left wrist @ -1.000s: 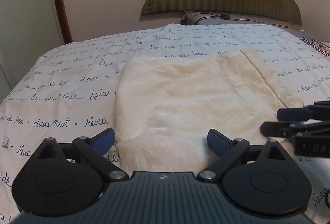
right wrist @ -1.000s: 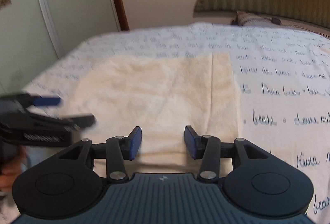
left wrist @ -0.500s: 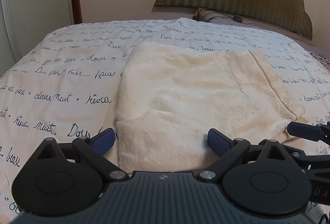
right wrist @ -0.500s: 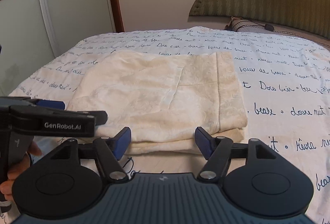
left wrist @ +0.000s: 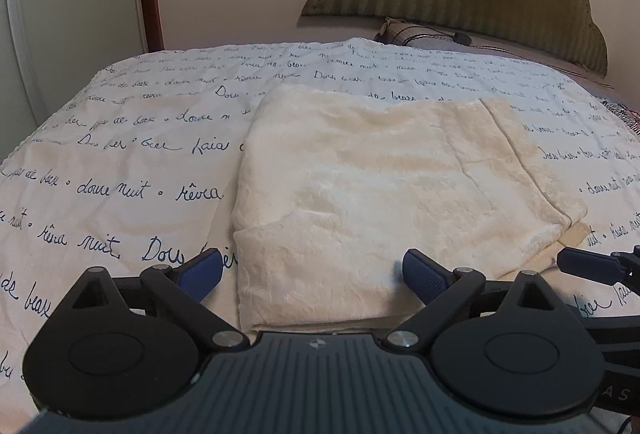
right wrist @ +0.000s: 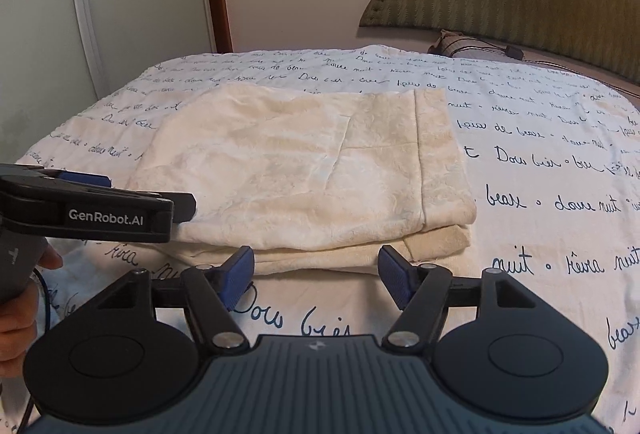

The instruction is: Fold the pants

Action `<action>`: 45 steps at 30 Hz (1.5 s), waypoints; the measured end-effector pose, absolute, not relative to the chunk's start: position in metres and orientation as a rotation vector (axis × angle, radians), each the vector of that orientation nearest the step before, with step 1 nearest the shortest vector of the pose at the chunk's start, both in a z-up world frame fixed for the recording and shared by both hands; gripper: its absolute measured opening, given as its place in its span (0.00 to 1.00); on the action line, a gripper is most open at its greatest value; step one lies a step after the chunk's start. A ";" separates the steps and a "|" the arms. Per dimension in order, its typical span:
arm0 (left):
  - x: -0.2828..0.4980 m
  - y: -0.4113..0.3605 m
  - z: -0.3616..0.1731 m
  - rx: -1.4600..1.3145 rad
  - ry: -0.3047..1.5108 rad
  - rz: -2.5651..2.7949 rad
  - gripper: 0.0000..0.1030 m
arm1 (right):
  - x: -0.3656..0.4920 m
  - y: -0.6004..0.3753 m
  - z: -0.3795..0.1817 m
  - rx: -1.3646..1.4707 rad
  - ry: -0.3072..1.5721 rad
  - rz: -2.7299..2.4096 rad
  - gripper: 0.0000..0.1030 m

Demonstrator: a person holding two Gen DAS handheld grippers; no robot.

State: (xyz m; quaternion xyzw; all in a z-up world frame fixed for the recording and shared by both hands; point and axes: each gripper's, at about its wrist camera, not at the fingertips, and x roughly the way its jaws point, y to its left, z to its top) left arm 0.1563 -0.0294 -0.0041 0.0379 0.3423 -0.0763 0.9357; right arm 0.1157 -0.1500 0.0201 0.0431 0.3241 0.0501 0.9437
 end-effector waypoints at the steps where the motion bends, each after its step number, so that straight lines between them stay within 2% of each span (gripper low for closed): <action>1: 0.156 -0.029 -0.004 0.076 0.700 -0.155 0.96 | 0.114 -0.150 0.021 0.090 0.660 0.101 0.66; 7: 0.150 -0.026 -0.001 0.058 0.709 -0.150 0.97 | 0.103 -0.147 0.023 0.108 0.682 0.113 0.73; 11: 0.142 -0.024 0.001 0.052 0.726 -0.140 0.97 | 0.092 -0.143 0.027 0.107 0.677 0.131 0.83; 16: 0.127 -0.019 -0.007 0.045 0.755 -0.134 0.97 | 0.084 -0.138 0.027 0.102 0.678 0.113 0.89; 33: 0.097 -0.015 -0.032 0.109 0.738 -0.132 0.98 | 0.068 -0.131 0.001 0.120 0.721 0.051 0.93; 45: 0.091 -0.014 -0.041 0.100 0.706 -0.128 1.00 | 0.065 -0.129 -0.012 0.101 0.694 0.008 1.00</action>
